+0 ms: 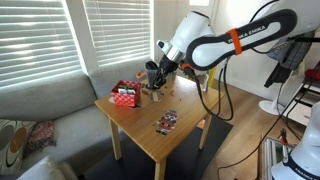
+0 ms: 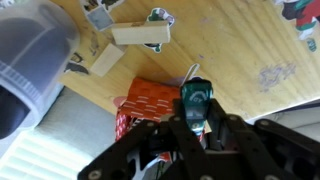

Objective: Pick up the small toy car and put it in the silver cup

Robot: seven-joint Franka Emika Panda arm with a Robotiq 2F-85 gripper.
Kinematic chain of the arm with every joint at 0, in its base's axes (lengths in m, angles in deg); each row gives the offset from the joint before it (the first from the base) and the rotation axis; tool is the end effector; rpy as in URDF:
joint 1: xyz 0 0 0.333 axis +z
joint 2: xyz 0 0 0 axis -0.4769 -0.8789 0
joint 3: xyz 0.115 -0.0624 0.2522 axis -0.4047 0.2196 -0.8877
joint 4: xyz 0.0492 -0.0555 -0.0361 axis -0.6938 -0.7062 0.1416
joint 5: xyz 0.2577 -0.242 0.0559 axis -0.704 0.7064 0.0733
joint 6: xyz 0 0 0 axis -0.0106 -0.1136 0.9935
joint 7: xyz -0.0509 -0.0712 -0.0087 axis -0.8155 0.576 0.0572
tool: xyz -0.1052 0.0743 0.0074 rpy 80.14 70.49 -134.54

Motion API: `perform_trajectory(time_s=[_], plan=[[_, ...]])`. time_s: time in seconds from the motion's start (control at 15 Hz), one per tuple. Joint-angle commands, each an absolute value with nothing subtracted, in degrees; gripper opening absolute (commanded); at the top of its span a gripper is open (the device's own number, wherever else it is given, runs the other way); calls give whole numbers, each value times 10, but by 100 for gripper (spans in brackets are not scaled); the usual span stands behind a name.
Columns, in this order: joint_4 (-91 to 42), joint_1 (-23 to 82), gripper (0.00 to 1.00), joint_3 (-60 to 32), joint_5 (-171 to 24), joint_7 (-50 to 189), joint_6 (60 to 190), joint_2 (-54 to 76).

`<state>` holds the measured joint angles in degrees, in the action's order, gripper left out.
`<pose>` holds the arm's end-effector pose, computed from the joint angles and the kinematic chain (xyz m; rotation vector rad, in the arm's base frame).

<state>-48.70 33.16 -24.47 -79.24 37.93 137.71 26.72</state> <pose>0.5631 0.1115 0.4621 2.8427 0.9417 0.8078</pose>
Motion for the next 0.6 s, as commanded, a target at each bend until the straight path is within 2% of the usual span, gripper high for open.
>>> perform_trajectory(time_s=[0.0,0.27,0.33,0.53], plan=[[-497,335,29,-238,-791,386,1376,288],[-523,338,29,-233,-790,391,1377,318],[-525,338,7,-233,-790,392,1378,318],[-522,334,7,-229,-788,418,1410,339]])
